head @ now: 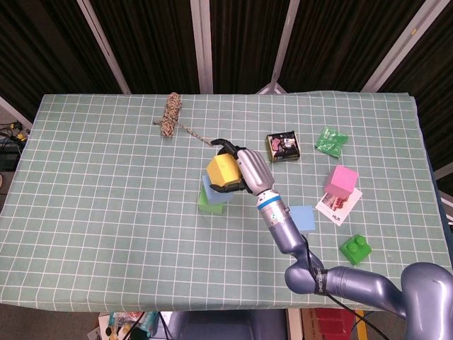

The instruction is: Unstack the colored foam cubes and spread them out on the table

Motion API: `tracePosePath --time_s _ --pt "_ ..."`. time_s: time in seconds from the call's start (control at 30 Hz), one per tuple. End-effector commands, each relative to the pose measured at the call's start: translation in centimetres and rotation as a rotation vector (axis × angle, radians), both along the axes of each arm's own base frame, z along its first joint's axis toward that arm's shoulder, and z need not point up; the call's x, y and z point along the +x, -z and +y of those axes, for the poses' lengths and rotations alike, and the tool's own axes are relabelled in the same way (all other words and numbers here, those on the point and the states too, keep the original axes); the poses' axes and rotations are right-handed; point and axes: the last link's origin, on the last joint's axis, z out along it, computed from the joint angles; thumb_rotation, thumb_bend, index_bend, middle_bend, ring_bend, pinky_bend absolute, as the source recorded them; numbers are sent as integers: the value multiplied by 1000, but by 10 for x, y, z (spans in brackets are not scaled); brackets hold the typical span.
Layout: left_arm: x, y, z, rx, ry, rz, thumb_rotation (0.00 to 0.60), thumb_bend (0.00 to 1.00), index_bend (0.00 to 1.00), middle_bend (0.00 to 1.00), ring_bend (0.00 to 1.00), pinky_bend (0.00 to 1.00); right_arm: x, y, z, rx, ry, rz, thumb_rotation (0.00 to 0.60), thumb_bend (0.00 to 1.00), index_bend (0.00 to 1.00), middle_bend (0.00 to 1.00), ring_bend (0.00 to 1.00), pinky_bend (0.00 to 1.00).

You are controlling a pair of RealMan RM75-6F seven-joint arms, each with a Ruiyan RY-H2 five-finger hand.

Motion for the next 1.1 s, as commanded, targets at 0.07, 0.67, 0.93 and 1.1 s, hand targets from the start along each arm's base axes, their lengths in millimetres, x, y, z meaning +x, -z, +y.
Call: tracePosePath --time_s 0.07,0.67,0.93,1.1 --pt "0 0 0 -1 0 0 600 170 148 40 0 1 -2 -8 -4 -47 21 -12 600 152 250 534 969 789" --pt "1 0 -1 4 4 -2 600 169 149 41 0 0 -55 -2 -24 -207 155 299 600 153 260 534 884 788" --pt "0 -3 0 12 1 -6 600 169 149 43 0 0 -70 7 -33 -234 227 363 600 152 255 479 739 745" --pt "0 -2 0 5 2 -7 600 169 148 48 0 0 -74 9 -32 -166 225 386 600 153 185 281 378 441"
